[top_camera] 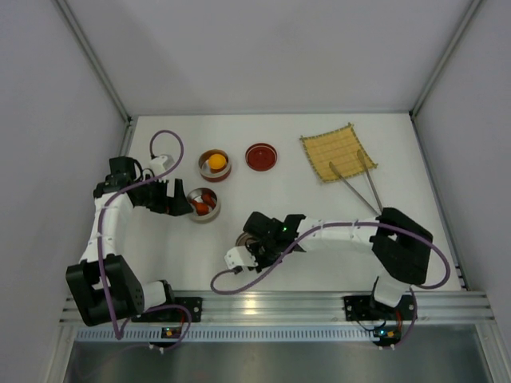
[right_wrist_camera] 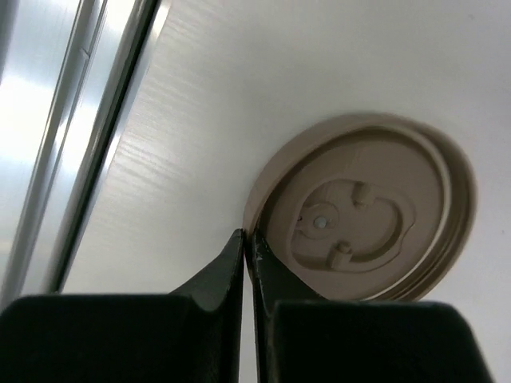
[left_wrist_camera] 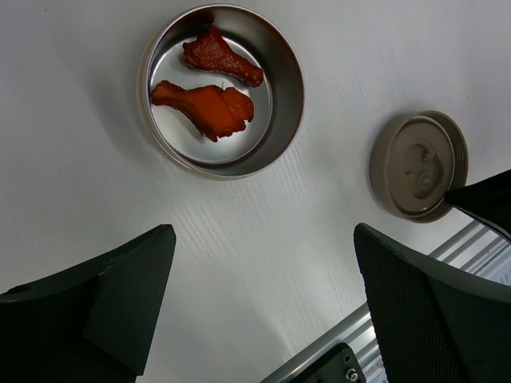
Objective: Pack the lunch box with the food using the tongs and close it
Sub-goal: Pick up the box lid from the center of the board.
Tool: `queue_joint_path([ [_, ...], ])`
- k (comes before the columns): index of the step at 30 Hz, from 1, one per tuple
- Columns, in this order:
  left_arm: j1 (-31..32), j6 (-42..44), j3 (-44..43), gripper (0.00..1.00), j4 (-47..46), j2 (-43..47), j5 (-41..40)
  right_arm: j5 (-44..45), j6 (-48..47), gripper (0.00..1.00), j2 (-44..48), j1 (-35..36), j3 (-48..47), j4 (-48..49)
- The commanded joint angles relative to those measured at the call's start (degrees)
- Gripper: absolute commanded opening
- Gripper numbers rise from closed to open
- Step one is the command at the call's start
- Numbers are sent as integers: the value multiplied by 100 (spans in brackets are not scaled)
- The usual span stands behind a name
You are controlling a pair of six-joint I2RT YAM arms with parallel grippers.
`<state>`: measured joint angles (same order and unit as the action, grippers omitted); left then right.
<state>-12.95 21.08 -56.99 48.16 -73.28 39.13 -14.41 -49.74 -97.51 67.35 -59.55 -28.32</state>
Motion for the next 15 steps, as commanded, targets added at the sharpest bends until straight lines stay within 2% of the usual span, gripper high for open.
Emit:
queue_joint_path([
  [1,29,-60,-198,98,-79,314,349,-895,1077,0,793,-537,-609,-376],
  [5,29,-95,-251,98,-61,472,1050,-1589,1685,0,1190,-1354,-1268,-605],
  [9,21,-78,47,97,-315,796,1831,-2318,2178,0,1419,-2268,-1533,-675],
  [15,99,-586,1074,94,-1510,1780,2782,-3328,2925,0,1604,-3200,-1542,-526],
])
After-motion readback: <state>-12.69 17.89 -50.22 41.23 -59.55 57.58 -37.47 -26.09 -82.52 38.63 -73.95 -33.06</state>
